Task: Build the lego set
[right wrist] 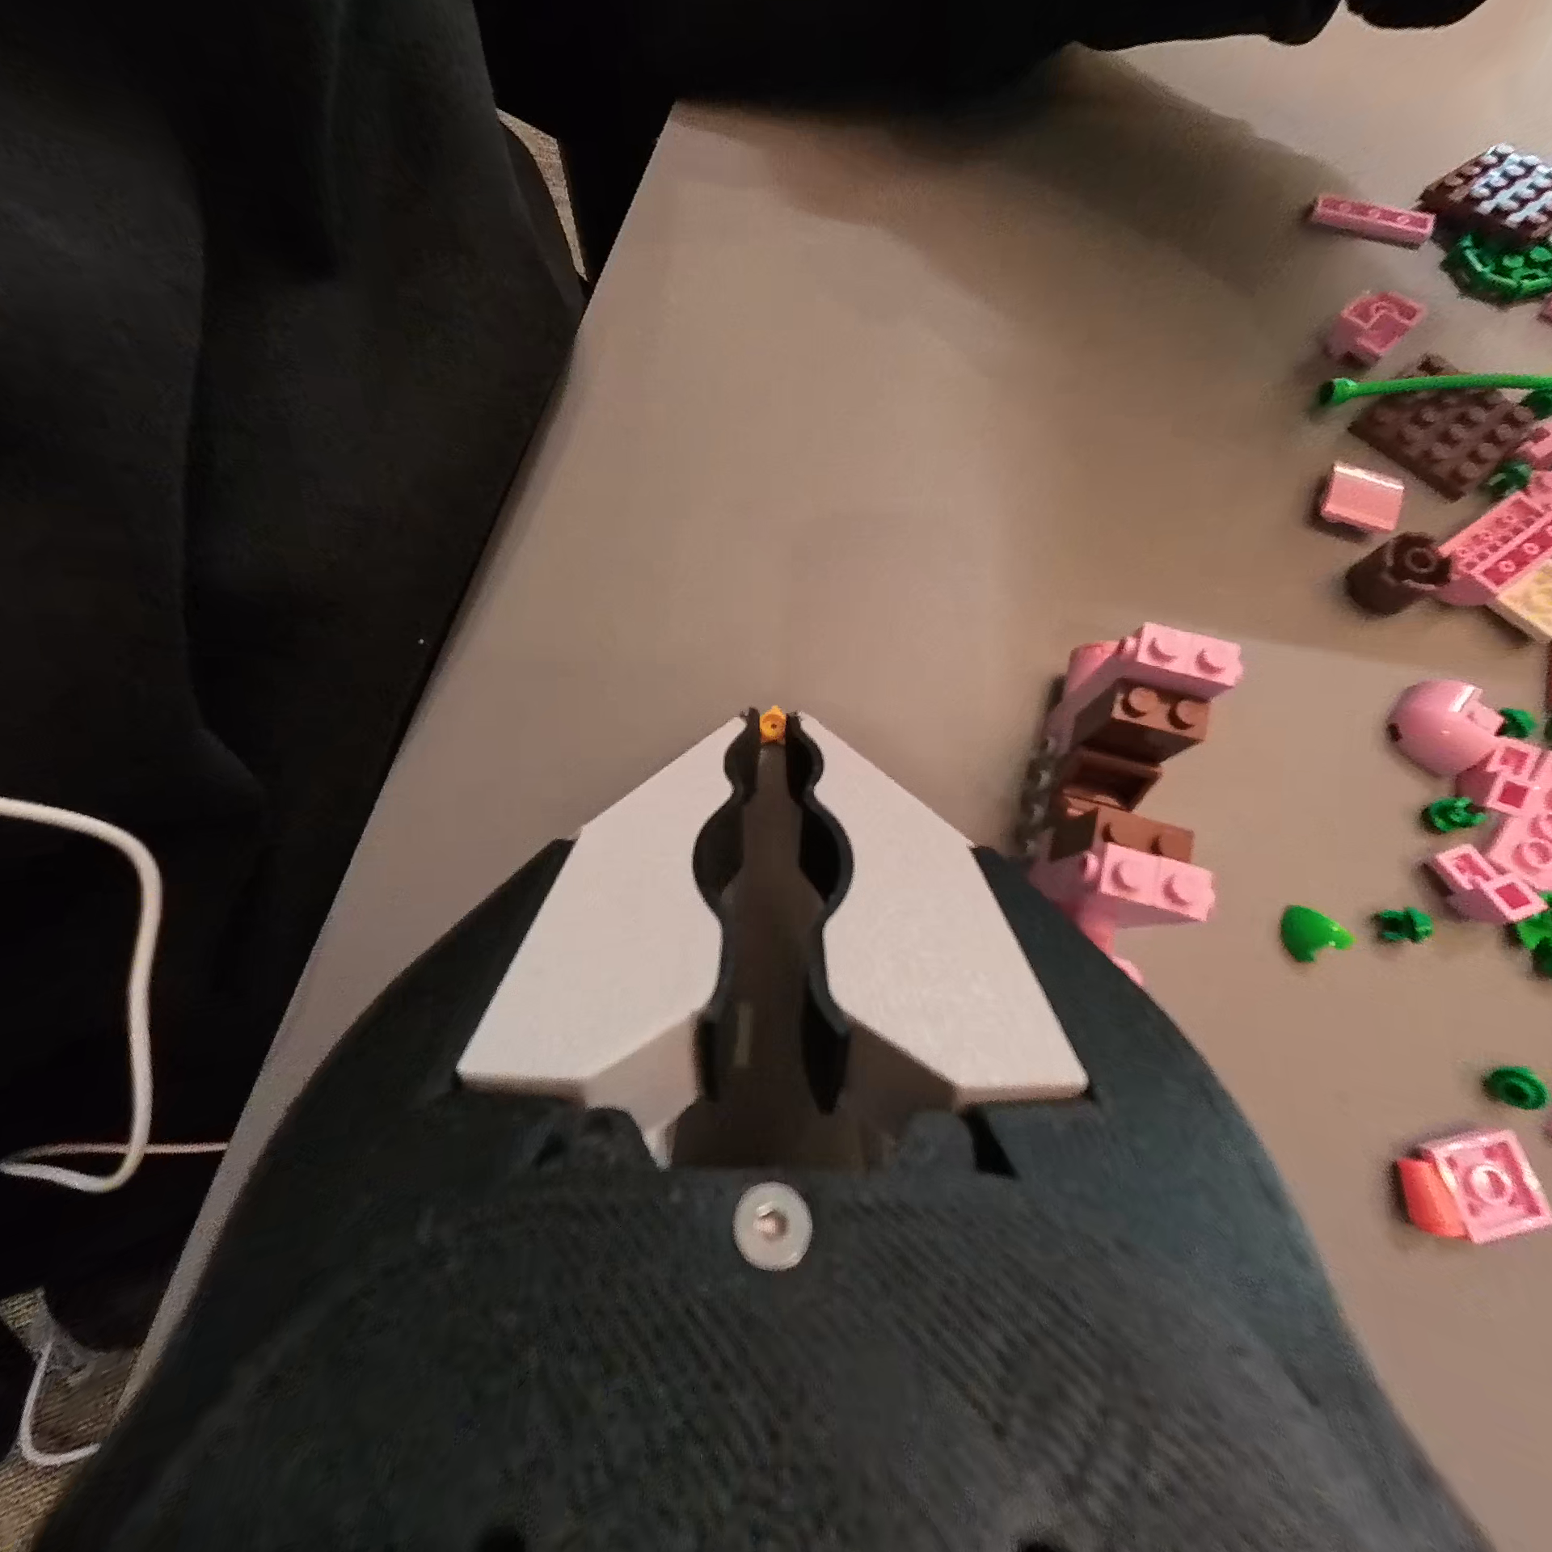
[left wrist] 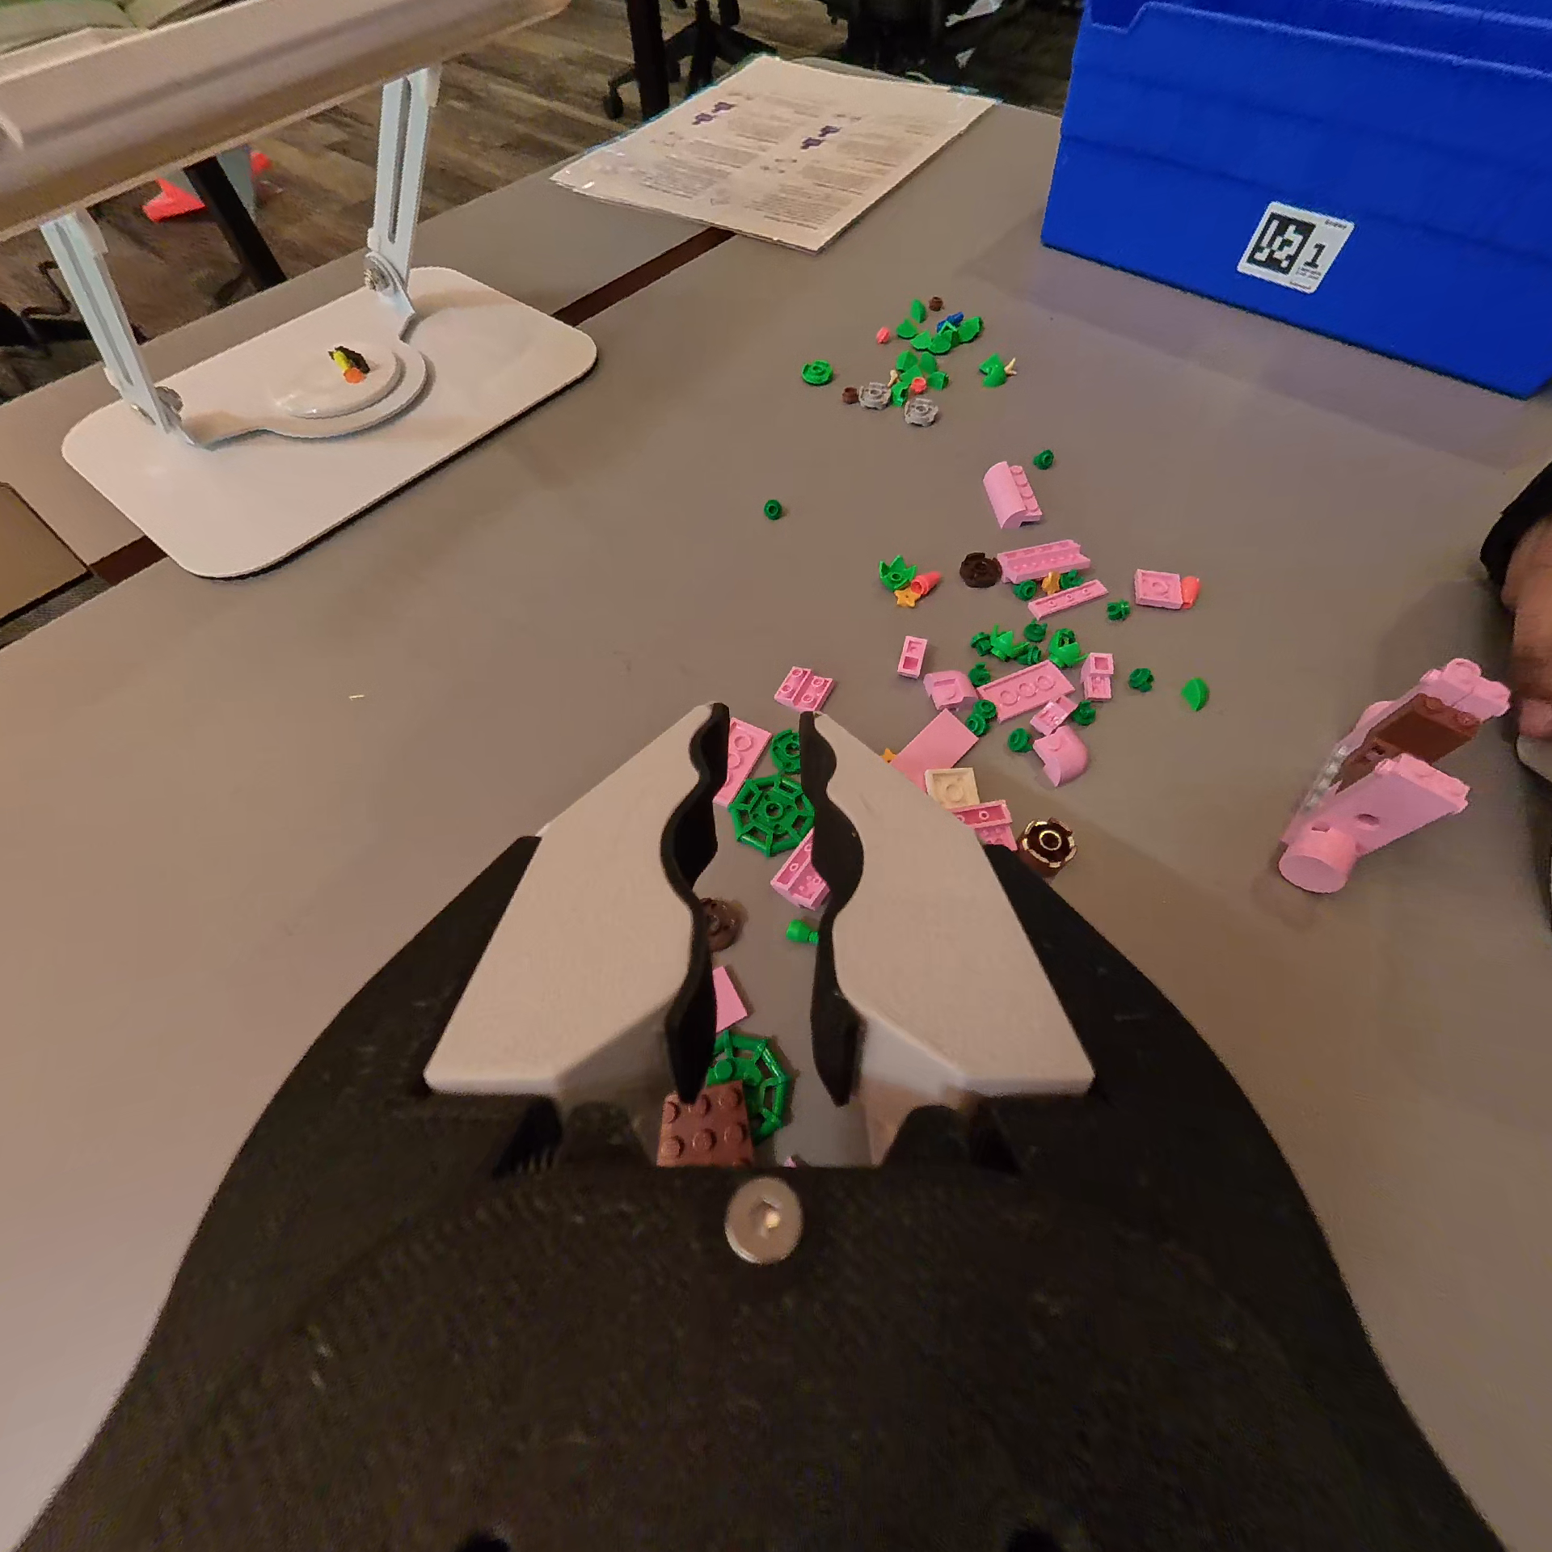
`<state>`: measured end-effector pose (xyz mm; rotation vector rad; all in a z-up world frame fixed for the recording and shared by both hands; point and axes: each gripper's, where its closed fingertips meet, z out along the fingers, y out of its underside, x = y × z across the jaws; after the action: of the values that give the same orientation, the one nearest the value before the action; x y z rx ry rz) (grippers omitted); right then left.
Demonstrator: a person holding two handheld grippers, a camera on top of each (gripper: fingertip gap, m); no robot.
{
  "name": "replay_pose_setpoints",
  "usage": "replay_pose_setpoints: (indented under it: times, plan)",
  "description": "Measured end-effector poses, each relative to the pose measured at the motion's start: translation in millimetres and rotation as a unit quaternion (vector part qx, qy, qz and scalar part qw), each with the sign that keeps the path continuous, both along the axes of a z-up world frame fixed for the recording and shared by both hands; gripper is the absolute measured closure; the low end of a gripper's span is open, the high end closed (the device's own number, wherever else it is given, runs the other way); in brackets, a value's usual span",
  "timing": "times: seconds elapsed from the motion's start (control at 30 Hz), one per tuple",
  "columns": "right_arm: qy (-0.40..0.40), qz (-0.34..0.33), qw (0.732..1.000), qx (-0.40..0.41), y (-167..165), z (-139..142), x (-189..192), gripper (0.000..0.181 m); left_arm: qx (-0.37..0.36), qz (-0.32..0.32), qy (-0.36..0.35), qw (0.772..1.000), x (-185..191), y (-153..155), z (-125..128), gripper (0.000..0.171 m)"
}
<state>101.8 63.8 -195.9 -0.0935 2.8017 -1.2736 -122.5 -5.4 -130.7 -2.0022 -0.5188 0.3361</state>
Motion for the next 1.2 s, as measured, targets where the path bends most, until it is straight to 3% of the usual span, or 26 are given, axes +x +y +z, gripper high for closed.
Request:
replay_pose_setpoints:
  times: [0.07,0.17,0.3,0.37,0.43,0.53,0.7,0.93,1.2]
  plan:
    - [0.002,0.002,0.999,-0.032,-3,11,1,0.177,0.001,0.0,0.001,1.0,0,0,1,0.158]
    - [-0.009,-0.022,0.99,-0.137,-6,50,-9,0.177,0.003,0.001,-0.001,1.0,0,-1,1,0.157]
    - [0.029,-0.184,0.956,-0.229,27,85,-73,0.177,0.003,-0.002,-0.003,1.0,1,0,0,0.157]
    - [0.041,-0.289,0.931,-0.217,58,79,-110,0.177,0.002,-0.004,0.0,1.0,2,1,0,0.157]
    - [0.003,-0.361,0.922,-0.144,83,46,-132,0.177,-0.001,-0.007,0.0,1.0,3,3,0,0.157]
    - [-0.049,-0.36,0.929,-0.063,84,15,-131,0.177,-0.005,-0.012,0.004,1.0,6,5,0,0.157]
    - [0.014,-0.353,0.936,0.007,78,-1,-130,0.177,-0.012,-0.015,0.011,1.0,7,7,-1,0.157]
    - [0.024,-0.348,0.937,-0.012,77,5,-130,0.165,-0.005,-0.019,-0.005,1.0,7,9,-7,0.158]
    - [0.053,-0.384,0.916,-0.103,94,37,-143,0.171,0.015,-0.02,-0.002,1.0,9,11,0,0.157]
